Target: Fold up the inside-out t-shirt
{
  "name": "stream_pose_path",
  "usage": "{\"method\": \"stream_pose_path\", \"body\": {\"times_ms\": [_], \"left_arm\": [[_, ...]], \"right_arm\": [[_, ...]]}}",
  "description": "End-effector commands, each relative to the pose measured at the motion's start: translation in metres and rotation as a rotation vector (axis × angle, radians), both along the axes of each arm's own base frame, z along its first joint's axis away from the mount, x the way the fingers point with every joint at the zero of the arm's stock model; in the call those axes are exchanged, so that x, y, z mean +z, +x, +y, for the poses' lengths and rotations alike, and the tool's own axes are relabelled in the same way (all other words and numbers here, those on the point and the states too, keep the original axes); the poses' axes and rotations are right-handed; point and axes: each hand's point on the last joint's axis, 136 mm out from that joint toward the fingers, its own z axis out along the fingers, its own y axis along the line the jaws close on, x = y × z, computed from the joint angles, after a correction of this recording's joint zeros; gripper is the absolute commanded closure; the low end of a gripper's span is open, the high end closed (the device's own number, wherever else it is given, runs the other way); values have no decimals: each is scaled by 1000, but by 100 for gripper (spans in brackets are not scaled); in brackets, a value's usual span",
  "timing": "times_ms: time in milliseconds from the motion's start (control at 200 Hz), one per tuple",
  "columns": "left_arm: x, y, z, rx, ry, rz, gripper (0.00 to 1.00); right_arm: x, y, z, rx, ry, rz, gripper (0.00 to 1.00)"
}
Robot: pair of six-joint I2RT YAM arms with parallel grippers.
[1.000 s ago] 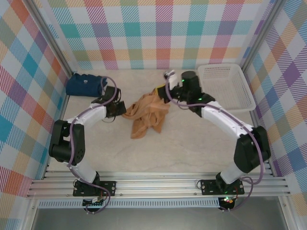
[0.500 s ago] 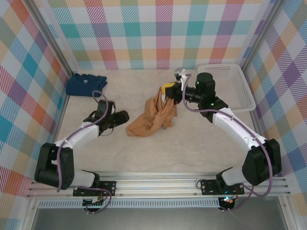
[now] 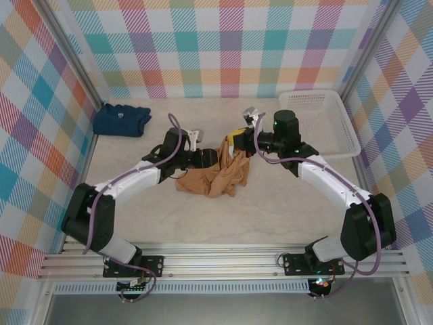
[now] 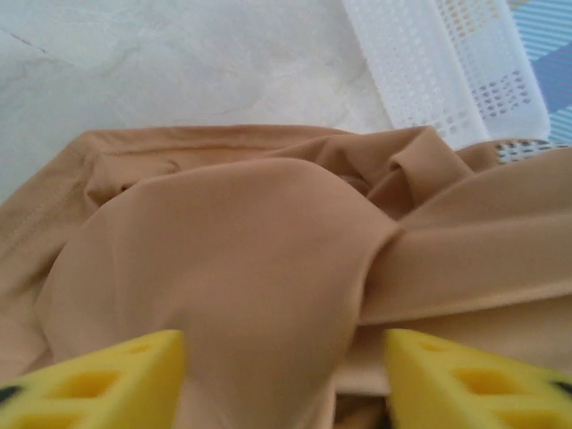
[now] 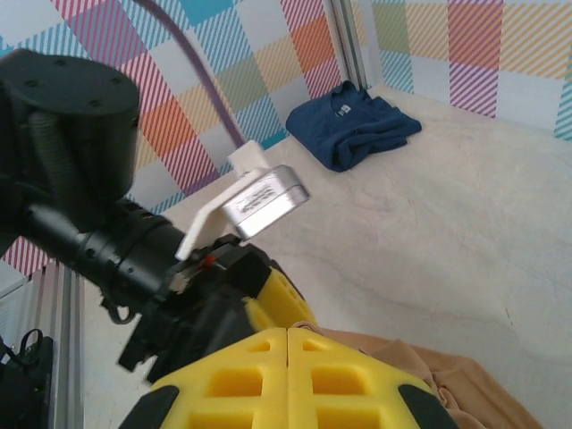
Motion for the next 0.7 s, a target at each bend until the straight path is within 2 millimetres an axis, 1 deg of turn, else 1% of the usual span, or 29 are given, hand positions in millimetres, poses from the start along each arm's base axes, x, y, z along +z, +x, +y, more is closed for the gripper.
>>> {"method": "stream_pose_path", "body": {"times_ms": [0, 45, 70, 105, 145, 165, 220, 270, 330, 390, 410, 435, 470, 495, 540, 575, 615, 695], "left_arm": [[2, 12, -9, -32, 9, -9, 62], [-4, 19, -3, 0, 33, 3, 74], [-5, 24, 0, 20, 30, 10, 81], [-2, 31, 6, 45, 15, 11, 89], [4, 38, 14, 71, -14, 10, 94], [8, 41, 18, 84, -28, 8, 96], [24, 49, 32, 127, -63, -16, 100], [46, 54, 47, 169, -96, -59, 100], [78, 55, 66, 229, -157, -129, 100], [100, 51, 86, 291, -211, -182, 100], [104, 49, 92, 314, -220, -192, 100], [105, 45, 100, 338, -224, -197, 100], [98, 39, 108, 367, -218, -184, 100], [93, 34, 113, 387, -207, -176, 100], [72, 25, 119, 413, -179, -138, 100], [55, 19, 119, 411, -166, -104, 100], [27, 10, 118, 400, -142, -50, 100], [-20, -5, 118, 373, -68, 43, 100]], "right_arm": [[20, -6, -7, -4, 4, -84, 100], [24, -7, -12, -25, -6, -100, 100], [26, -7, -15, -40, -13, -109, 100], [32, -7, -23, -73, -20, -129, 100], [40, -6, -33, -109, -16, -148, 100], [45, -7, -35, -119, -12, -157, 100], [66, -6, -51, -183, 12, -195, 100], [84, -7, -63, -239, 31, -229, 100], [103, -9, -77, -305, 55, -263, 100], [111, -11, -89, -376, 71, -265, 100], [111, -11, -94, -400, 71, -258, 100], [108, -11, -99, -431, 66, -244, 100], [101, -12, -106, -471, 52, -221, 100], [92, -11, -111, -500, 35, -200, 100], [70, -12, -117, -535, 2, -150, 100], [50, -11, -121, -557, -21, -102, 100], [25, -13, -122, -563, -51, -46, 100], [-23, -16, -121, -557, -92, 84, 100]]}}
